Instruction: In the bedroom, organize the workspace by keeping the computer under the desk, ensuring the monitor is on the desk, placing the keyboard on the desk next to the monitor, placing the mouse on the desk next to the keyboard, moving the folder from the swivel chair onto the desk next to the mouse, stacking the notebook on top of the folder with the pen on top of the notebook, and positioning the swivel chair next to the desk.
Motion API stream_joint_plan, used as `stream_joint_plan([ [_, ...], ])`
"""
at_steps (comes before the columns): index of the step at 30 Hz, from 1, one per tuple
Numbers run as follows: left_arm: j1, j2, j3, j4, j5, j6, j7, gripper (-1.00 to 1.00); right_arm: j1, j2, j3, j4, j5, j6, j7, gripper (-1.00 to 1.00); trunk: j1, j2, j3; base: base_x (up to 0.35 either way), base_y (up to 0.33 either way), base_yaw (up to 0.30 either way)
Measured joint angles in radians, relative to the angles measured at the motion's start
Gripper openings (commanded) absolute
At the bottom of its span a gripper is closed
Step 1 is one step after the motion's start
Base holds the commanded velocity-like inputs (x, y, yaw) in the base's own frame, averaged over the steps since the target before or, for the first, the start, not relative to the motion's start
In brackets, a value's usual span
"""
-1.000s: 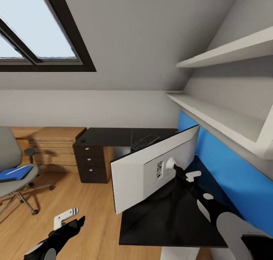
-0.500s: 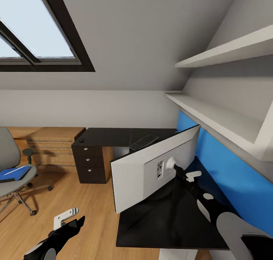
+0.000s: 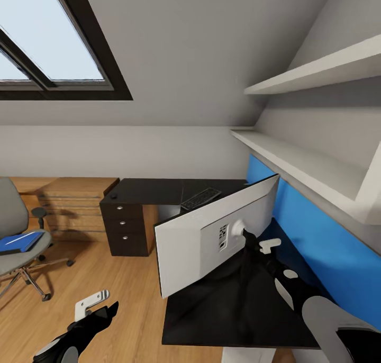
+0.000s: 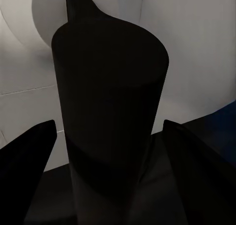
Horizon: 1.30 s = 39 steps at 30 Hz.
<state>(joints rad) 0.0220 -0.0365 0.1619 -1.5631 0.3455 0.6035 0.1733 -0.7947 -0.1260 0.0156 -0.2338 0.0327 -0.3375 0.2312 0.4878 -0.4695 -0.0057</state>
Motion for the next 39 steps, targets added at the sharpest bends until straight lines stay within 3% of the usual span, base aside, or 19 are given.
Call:
stream_joint_plan([
  [22, 0.000, -0.001, 0.000, 0.000, 0.000, -0.001, 0.000, 1.00, 0.000, 0.000, -0.001, 0.001, 0.001, -0.001, -0.001, -1.00, 0.000, 0.000, 0.000, 0.112, -0.059, 0.000],
  [39, 0.000, -0.001, 0.000, 0.000, 0.000, -0.001, 0.000, 1.00, 0.000, 0.000, 0.000, 0.001, -0.001, -0.001, -0.001, -1.00, 0.000, 0.000, 0.000, 0.010, -0.009, 0.000],
])
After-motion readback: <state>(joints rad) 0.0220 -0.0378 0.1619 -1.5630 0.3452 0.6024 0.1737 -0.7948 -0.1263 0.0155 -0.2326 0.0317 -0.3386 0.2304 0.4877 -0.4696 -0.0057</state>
